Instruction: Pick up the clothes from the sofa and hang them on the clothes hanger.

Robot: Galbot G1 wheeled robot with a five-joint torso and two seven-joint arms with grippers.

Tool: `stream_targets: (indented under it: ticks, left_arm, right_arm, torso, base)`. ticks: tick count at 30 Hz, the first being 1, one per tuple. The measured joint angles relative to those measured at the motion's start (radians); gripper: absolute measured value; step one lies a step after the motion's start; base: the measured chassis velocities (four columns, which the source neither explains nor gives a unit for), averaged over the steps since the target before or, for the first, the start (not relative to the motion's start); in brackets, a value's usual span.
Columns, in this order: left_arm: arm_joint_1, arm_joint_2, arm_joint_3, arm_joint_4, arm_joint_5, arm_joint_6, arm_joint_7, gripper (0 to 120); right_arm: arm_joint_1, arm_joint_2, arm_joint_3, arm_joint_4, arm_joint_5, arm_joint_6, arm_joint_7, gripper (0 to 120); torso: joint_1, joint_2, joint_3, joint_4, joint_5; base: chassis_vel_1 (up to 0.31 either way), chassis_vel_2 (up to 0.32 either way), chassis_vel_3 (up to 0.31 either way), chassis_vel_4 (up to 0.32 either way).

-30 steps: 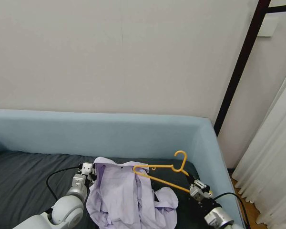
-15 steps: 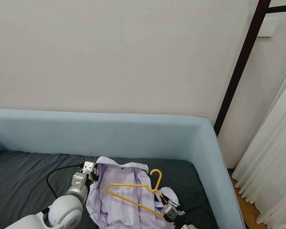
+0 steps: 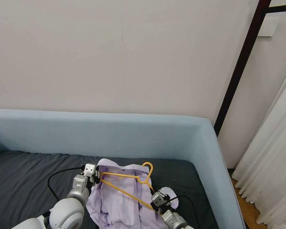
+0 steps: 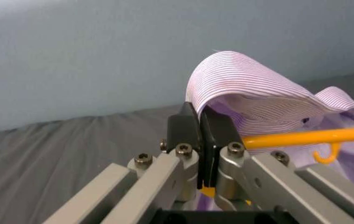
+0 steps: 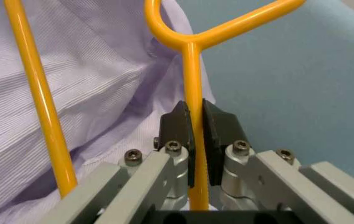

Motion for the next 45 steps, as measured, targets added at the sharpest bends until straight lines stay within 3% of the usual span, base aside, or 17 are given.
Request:
stream_targets:
  ticks: [15,21,24,36,45]
  left_arm:
    - [0.003,-0.046,0.017,-0.033,-0.021,0.011,-0.036,0]
    - [-0.087,-0.116,0.133,-0.031,-0.045,0.048,-0.079,0]
    - [-0.198,-0.137,0.207,-0.033,-0.092,0.074,-0.113,0]
    - [-0.380,-0.168,0.303,-0.064,-0.177,0.103,-0.175,0]
    - [-0.380,-0.192,0.314,-0.076,-0.170,0.121,-0.209,0]
  right_arm:
    - [0.045,-0.017,-0.002,-0.024,0.009,-0.080,0.058,4]
    - [0.090,-0.005,-0.010,-0.024,0.029,-0.101,0.071,4]
    - [0.120,-0.026,-0.007,0.002,0.024,-0.102,0.068,4]
    - [0.162,-0.062,0.008,0.008,-0.046,-0.093,0.059,4]
    - [0.210,-0.064,-0.019,0.004,-0.051,-0.107,0.050,4]
  torso:
    - [0.000,0.000,0.000,0.0002,0.0005]
    - [0.000,0.000,0.000,0.0002,0.0001]
    - [0.000,0.000,0.000,0.0002,0.0002]
    - [0.000,0.000,0.000,0.0000,0.0002]
    - [0.000,0.000,0.000,0.0000,0.0002]
  base:
    - [0.000,0.000,0.000,0.000]
    - [0.000,0.000,0.000,0.000]
    - [0.000,0.000,0.000,0.000]
    - [0.000,0.000,0.000,0.000]
    - [0.000,0.000,0.000,0.000]
